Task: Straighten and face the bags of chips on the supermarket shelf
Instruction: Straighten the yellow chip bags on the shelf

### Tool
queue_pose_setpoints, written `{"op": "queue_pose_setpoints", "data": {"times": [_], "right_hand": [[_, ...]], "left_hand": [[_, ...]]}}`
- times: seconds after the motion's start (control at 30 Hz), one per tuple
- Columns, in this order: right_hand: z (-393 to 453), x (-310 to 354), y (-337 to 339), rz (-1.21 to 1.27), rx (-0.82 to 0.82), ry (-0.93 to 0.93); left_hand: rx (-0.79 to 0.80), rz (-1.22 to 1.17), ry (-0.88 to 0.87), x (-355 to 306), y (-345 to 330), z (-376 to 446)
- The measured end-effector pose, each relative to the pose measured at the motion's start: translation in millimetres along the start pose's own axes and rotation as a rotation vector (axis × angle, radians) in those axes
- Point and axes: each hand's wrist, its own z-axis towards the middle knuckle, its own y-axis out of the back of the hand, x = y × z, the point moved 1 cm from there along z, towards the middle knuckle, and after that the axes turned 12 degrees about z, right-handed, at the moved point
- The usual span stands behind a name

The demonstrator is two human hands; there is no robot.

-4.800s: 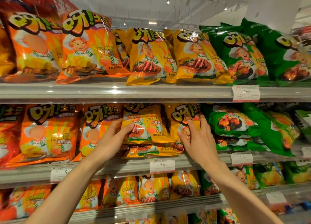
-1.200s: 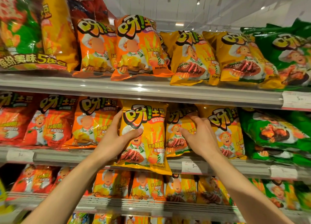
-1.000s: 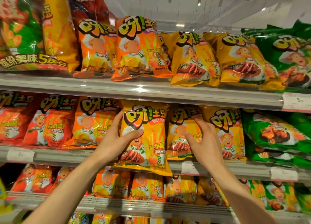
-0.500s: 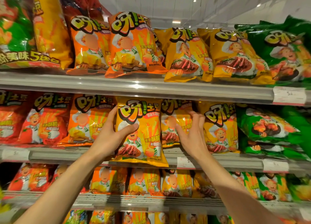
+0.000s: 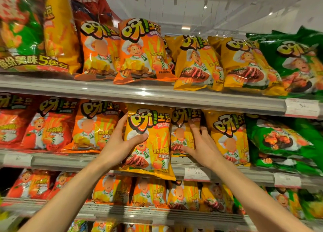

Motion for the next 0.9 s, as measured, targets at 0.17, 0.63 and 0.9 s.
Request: {"op": "queue_pose_setpoints", "data": {"times": [0.17, 0.63, 0.9], "right_hand": [[13, 3, -4, -0.087, -0.073, -0.058], [-6, -9, -2, -0.359, -0.063, 0.218], [19, 0, -12, -0.393, -0.064, 0.051]], "left_hand": [[0.011, -0.023, -0.011, 1, -1, 1], [0.021, -0.019, -0.014, 6, 0, 3], [0.011, -0.010, -0.027, 2, -1, 2]]}}
